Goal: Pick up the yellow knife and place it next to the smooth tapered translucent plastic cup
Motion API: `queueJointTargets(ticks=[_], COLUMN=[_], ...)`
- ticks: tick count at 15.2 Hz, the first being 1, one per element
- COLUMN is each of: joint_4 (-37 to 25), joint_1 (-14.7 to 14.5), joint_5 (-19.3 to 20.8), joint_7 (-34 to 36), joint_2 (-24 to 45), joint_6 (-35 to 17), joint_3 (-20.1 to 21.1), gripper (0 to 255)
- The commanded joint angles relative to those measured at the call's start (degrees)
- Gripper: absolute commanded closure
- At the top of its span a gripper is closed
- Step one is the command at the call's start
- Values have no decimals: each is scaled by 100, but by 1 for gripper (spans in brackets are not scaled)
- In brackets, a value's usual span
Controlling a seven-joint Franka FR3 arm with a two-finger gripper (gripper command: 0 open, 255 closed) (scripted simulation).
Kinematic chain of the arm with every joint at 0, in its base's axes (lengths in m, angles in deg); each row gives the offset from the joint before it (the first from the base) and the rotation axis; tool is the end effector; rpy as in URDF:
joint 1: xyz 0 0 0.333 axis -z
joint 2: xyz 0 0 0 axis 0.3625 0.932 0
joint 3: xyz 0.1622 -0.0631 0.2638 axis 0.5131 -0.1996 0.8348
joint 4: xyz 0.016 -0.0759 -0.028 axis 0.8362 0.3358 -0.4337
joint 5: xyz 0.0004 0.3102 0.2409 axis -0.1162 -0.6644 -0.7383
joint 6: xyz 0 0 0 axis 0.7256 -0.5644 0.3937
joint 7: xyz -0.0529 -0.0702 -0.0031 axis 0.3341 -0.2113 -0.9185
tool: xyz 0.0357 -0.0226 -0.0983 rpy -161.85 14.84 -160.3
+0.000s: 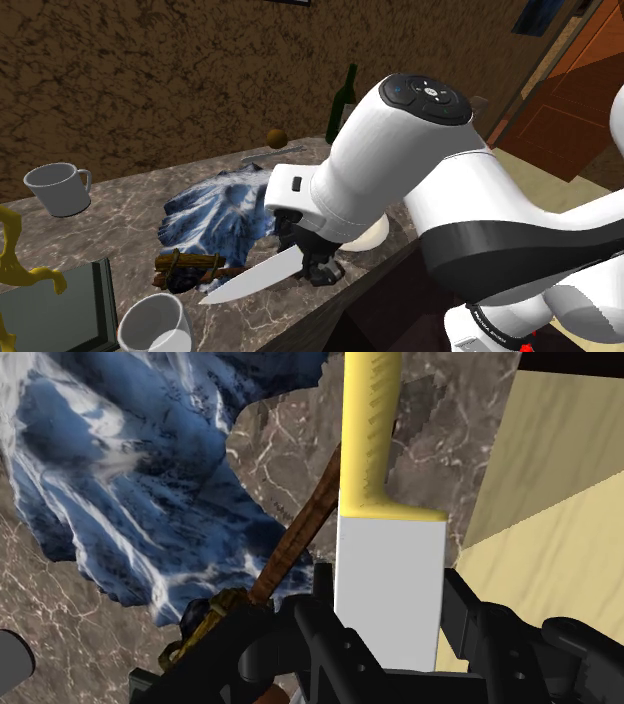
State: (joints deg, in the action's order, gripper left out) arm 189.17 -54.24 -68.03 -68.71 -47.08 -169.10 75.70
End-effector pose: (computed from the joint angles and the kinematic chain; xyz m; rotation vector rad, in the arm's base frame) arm 0.2682 0.4141 0.4533 2.0077 2.1732 0.3297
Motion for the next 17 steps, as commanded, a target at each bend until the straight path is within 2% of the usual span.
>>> queueJointTargets(ticks=[1,10,17], joint_4=[118,493,706], joint_1=[16,98,187], joint_5=[45,362,755], joint_7=[42,368,729], joint_2=[54,421,795], joint_6=[-170,-856,-1375], joint_3=[9,108,180], gripper=[255,255,255])
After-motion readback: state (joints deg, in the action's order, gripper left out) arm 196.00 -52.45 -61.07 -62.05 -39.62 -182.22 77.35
